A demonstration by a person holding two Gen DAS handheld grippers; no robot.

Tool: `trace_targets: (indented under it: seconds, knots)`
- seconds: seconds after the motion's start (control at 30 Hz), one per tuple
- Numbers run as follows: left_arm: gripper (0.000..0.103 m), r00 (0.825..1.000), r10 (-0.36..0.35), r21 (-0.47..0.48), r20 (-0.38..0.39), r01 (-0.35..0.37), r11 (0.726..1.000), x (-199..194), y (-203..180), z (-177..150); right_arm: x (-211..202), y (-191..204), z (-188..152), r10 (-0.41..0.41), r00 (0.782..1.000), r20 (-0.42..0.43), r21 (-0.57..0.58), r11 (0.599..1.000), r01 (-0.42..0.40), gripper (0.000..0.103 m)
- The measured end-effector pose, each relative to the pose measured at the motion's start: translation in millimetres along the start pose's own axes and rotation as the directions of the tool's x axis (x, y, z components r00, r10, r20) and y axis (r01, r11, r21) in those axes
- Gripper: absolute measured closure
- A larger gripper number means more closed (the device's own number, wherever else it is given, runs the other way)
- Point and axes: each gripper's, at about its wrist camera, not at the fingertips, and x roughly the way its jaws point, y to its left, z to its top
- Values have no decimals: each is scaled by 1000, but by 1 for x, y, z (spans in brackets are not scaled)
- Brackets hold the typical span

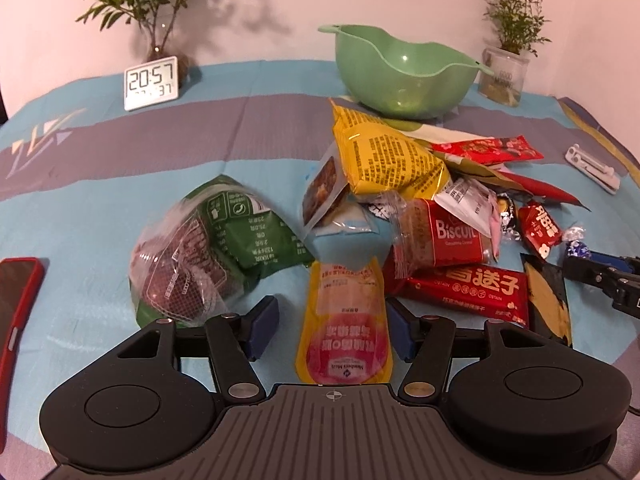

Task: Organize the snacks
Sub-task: 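Grasp the yellow-pink sausage pack with the left tool while the right grasps the blue Lindor truffle, then carry both items over the green bowl and open both tools to release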

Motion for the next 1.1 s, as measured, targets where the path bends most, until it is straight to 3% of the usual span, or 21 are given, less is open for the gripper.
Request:
trace_targets:
  seconds: [0.27, 0.37, 0.57, 0.9, 1.1]
  knots:
    - [3, 999, 12, -4, 33, -12, 1000, -4, 3, -3, 4, 7, -1, -13, 1000, 3, -41, 999, 13, 60]
    - [17, 999, -11, -16, 44, 12, 1000, -7, 5, -3, 3, 9, -2, -22, 1000, 8, -54, 998, 22, 72]
    - [23, 999, -25, -21, 45, 26, 999, -17, 12, -6, -2, 0, 1, -5, 1000, 9, -29, 1000, 5, 72]
    - [23, 992, -24, -64, 121, 31, 997, -53, 31, 5, -11, -7, 29, 39, 997, 70, -32, 999, -37, 72]
    - [23, 984, -37, -53, 173, 47, 997, -67, 35, 37, -1, -7, 61, 67, 991, 120, -68, 996, -59, 72]
